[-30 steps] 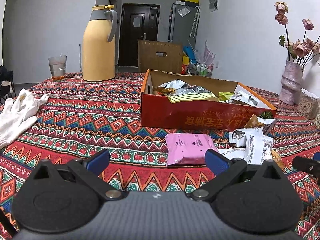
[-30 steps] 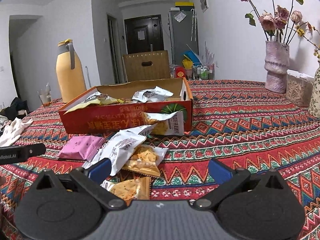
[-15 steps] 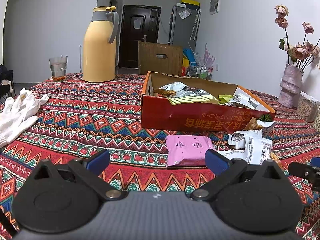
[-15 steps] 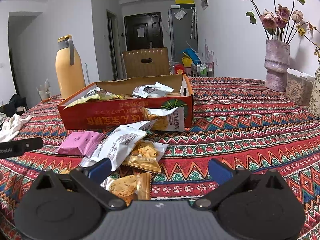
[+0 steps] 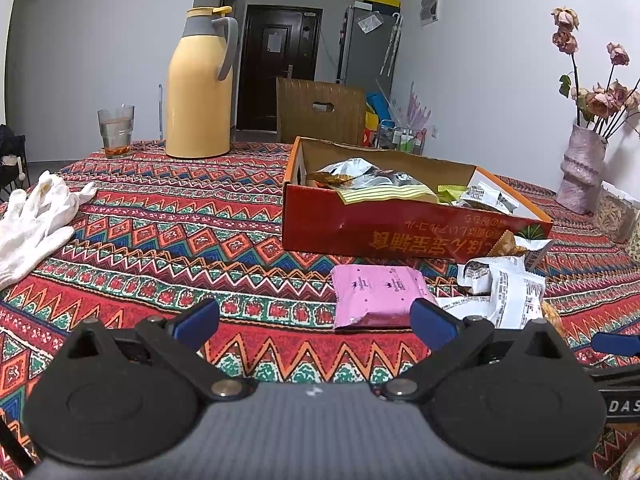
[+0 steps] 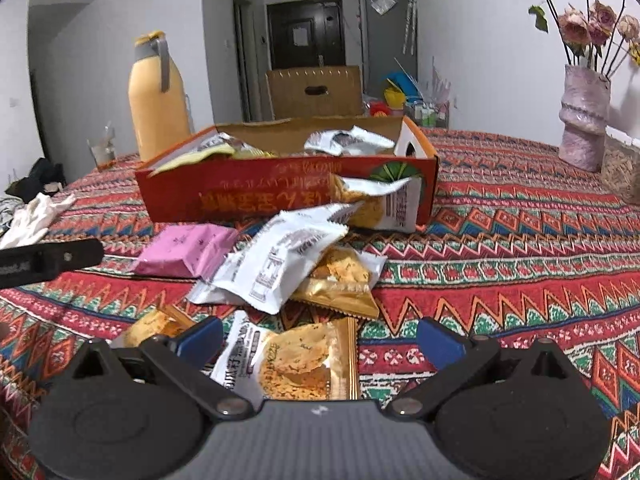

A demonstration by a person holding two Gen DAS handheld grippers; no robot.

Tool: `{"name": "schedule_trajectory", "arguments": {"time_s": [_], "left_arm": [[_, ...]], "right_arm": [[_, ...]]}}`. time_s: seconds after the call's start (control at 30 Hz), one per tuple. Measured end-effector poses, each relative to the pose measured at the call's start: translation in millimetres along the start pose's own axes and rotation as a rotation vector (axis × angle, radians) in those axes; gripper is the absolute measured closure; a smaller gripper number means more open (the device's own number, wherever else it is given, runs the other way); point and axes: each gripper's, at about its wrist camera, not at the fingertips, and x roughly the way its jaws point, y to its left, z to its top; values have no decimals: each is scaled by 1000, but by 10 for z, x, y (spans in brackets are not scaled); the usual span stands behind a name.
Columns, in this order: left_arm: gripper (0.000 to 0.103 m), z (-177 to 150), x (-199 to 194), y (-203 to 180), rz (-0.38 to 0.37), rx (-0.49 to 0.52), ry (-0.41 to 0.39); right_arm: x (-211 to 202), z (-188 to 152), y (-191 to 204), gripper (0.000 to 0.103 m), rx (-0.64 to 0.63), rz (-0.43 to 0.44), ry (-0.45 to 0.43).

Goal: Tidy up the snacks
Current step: 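Grasp a white cracker packet with the right gripper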

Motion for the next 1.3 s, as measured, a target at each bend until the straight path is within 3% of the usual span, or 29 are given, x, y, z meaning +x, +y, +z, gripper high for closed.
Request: {"name": "schedule_trajectory", "arguments": {"time_s": [0.37,0.57,0.8,1.3], "left_arm": [[0,-13,-18,20,-15,-9,-1],[0,-16,-30,23,-20,-10,-3],[0,-25,-34,35,-20,-15,2],[0,-18,-2,46,3,-24,18]], "right_arm": [[128,-31,89,4,-28,-10,75],[96,-55,159,20,-74,12,66],[10,-79,215,50,-92,44,42],[-211,-156,148,66,-68,71,-11]]}}
